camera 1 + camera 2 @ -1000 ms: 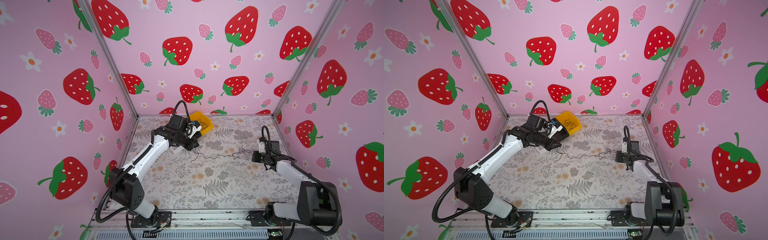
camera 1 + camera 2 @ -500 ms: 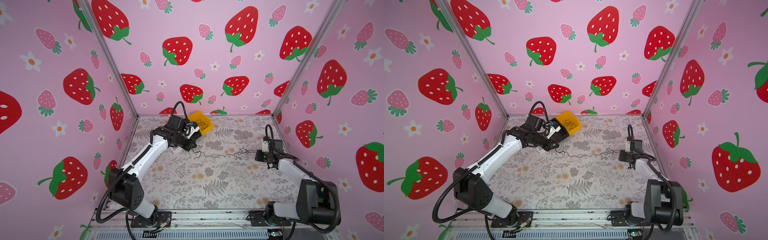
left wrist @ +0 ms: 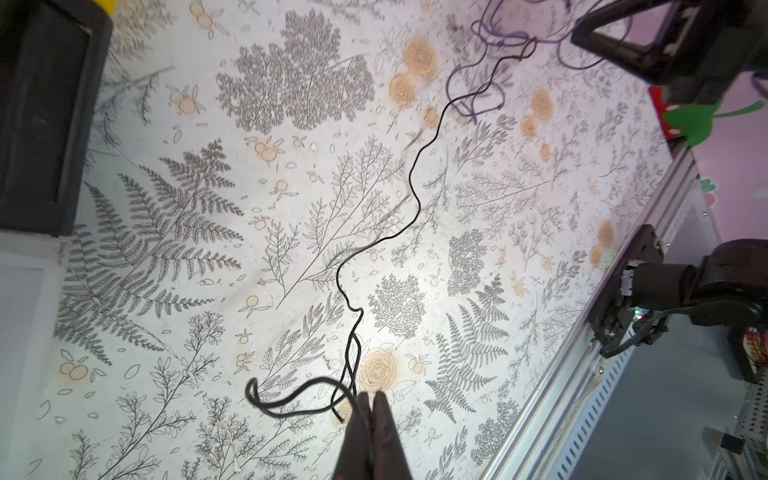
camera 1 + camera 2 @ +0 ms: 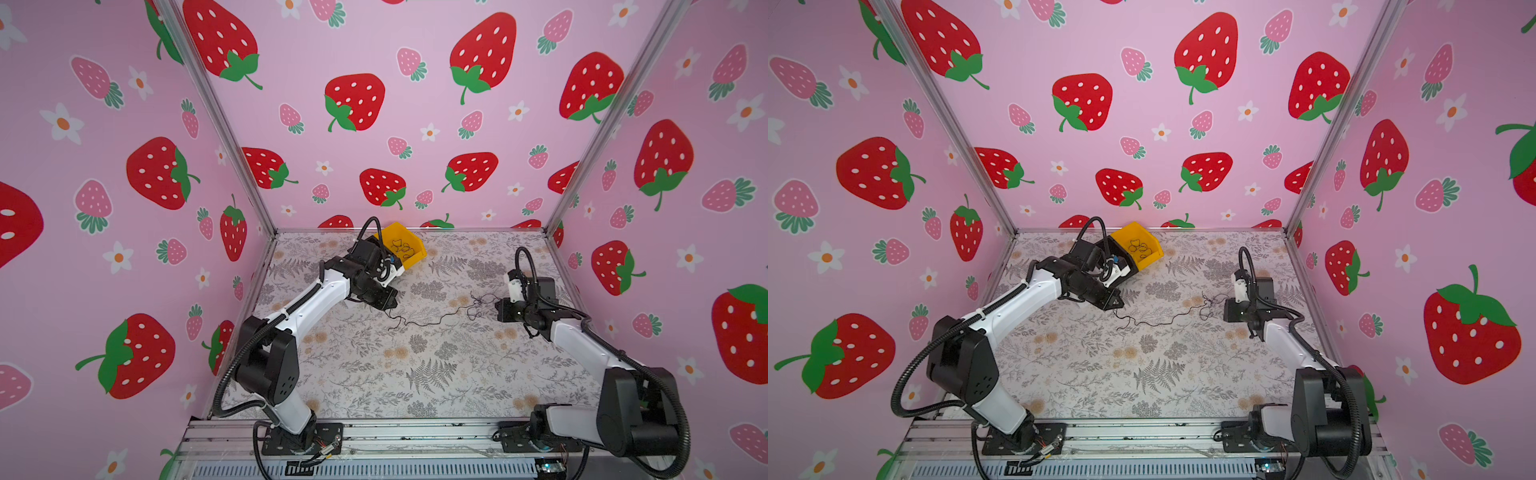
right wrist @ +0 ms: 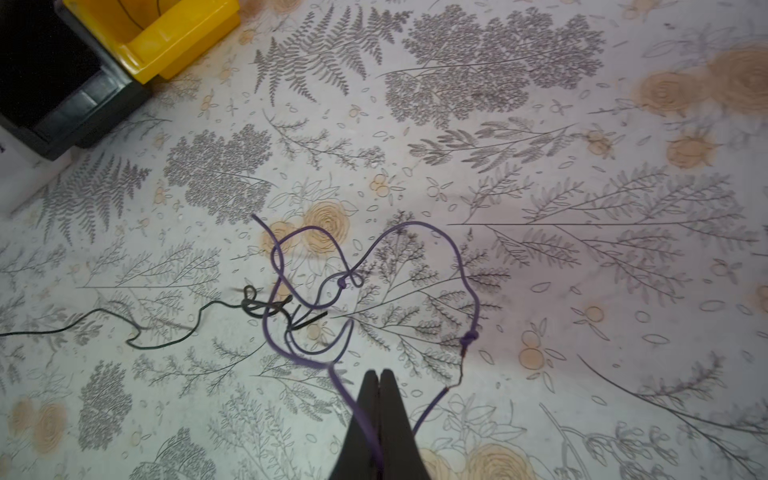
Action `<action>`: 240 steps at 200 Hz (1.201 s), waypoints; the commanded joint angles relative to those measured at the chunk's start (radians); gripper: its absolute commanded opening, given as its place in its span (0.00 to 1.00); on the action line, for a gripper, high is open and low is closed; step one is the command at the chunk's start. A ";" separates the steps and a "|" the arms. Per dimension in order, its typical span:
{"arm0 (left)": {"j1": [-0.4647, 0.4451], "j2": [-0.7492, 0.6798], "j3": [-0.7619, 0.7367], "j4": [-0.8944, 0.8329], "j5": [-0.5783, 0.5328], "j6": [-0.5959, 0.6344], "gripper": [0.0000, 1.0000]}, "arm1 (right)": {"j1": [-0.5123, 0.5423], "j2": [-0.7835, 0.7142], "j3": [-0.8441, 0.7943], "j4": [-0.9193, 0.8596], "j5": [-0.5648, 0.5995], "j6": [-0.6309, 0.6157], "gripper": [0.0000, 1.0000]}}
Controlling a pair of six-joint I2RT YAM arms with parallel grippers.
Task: Untangle the cables
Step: 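Lower the cables and bring both grippers back over the knotted purple cable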
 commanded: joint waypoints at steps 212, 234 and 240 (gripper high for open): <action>-0.329 0.264 0.131 0.454 0.001 -0.011 0.67 | 0.115 0.030 0.145 -0.059 -0.177 0.064 0.00; -0.333 0.289 0.109 0.554 -0.021 -0.039 0.67 | 0.115 0.043 0.163 -0.080 -0.186 0.064 0.00; -0.335 0.292 0.099 0.579 -0.031 -0.044 0.67 | 0.115 0.044 0.165 -0.083 -0.186 0.064 0.00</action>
